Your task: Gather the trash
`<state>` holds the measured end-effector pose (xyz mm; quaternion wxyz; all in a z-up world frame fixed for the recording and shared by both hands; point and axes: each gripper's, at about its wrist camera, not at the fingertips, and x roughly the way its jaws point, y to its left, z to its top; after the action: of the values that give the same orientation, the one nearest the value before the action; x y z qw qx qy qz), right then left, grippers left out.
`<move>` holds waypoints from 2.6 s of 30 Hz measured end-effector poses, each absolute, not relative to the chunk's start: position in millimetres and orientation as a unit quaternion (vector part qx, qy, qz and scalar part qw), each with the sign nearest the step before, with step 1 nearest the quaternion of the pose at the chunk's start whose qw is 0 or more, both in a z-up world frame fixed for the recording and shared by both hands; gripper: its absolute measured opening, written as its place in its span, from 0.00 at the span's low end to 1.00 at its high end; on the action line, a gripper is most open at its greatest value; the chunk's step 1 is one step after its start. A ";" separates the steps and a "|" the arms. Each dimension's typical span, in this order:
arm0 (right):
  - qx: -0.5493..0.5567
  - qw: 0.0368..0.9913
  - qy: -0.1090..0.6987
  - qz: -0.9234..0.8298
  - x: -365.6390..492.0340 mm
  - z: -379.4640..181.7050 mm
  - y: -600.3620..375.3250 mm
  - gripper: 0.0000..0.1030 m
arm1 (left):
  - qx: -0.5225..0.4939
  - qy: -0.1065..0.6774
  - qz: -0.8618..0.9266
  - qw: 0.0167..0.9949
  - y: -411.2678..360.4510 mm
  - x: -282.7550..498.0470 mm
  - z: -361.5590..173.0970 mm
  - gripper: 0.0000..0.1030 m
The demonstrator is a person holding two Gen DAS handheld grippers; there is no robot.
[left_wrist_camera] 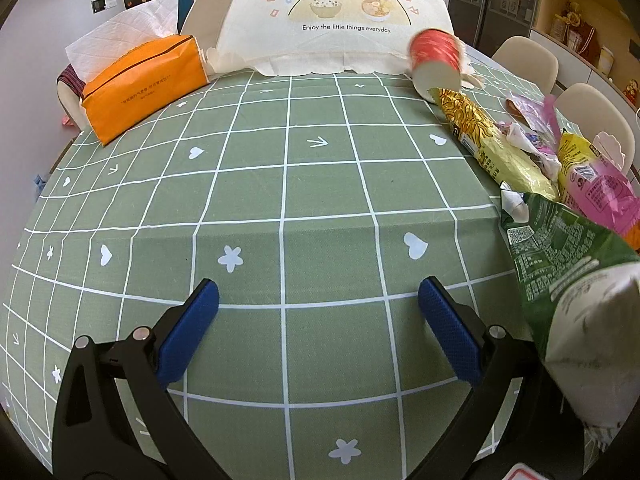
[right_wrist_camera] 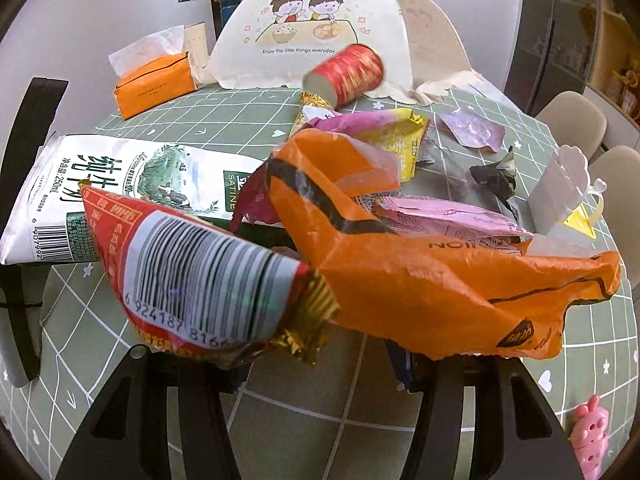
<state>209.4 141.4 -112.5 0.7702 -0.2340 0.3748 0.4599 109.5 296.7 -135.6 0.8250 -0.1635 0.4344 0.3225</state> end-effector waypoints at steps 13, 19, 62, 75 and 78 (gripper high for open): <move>-0.234 0.770 0.375 0.460 209.1 -112.2 141.4 0.51 | -0.164 0.435 0.322 0.825 296.9 109.8 -135.3 0.92; -0.234 0.770 0.375 0.460 209.2 -112.2 141.5 0.51 | -0.164 0.435 0.322 0.825 297.1 109.8 -135.0 0.92; -0.233 0.770 0.375 0.461 209.1 -112.3 141.3 0.51 | -0.164 0.435 0.322 0.825 296.8 109.6 -135.4 0.92; -0.233 0.770 0.374 0.461 209.1 -112.3 141.2 0.51 | -0.166 0.434 0.327 0.823 296.1 109.2 -135.8 0.92; -0.233 0.770 0.374 0.461 209.1 -112.3 141.1 0.51 | -0.184 0.429 0.360 0.808 295.3 120.8 -136.2 0.92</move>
<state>209.1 141.1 -112.3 0.7698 -0.2333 0.3744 0.4612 120.8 295.3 -136.2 0.8081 -0.1837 0.4287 0.3598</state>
